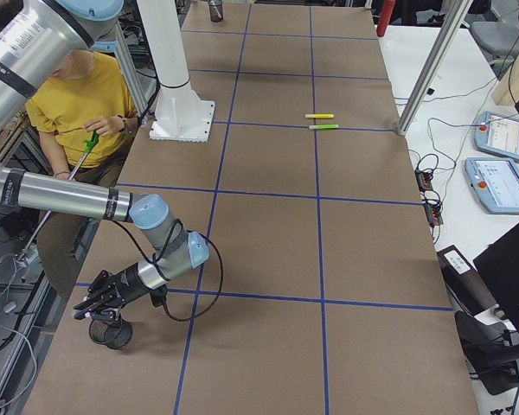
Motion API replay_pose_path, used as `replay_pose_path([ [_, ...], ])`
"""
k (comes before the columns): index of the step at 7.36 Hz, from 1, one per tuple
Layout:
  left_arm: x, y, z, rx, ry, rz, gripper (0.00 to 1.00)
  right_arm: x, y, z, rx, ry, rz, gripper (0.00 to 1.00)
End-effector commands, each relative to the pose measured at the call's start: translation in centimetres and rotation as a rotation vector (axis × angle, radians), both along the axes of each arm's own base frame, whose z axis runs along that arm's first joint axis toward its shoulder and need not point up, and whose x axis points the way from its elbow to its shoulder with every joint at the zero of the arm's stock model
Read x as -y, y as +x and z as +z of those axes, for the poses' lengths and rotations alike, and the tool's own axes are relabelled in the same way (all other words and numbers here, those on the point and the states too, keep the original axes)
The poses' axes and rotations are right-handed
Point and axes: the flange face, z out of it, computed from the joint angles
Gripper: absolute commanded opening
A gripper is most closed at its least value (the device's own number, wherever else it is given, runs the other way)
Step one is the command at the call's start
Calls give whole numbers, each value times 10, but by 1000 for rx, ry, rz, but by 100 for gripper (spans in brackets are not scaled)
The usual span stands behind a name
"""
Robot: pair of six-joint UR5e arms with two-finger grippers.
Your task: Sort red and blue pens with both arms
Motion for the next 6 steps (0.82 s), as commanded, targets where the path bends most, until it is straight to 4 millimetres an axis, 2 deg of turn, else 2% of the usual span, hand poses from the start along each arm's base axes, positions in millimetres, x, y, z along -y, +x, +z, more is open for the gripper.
replay_pose_path([
  [1,0,1,0,-9,0,1,100,-11,1,17,37,7,39,0],
  [2,0,1,0,-10,0,1,100,-15,3,33,49,18,45,0],
  [3,0,1,0,-10,0,1,100,-19,4,42,49,13,51,0],
  [6,0,1,-2,-19,2,1,100,-22,2,41,65,-1,79,0],
])
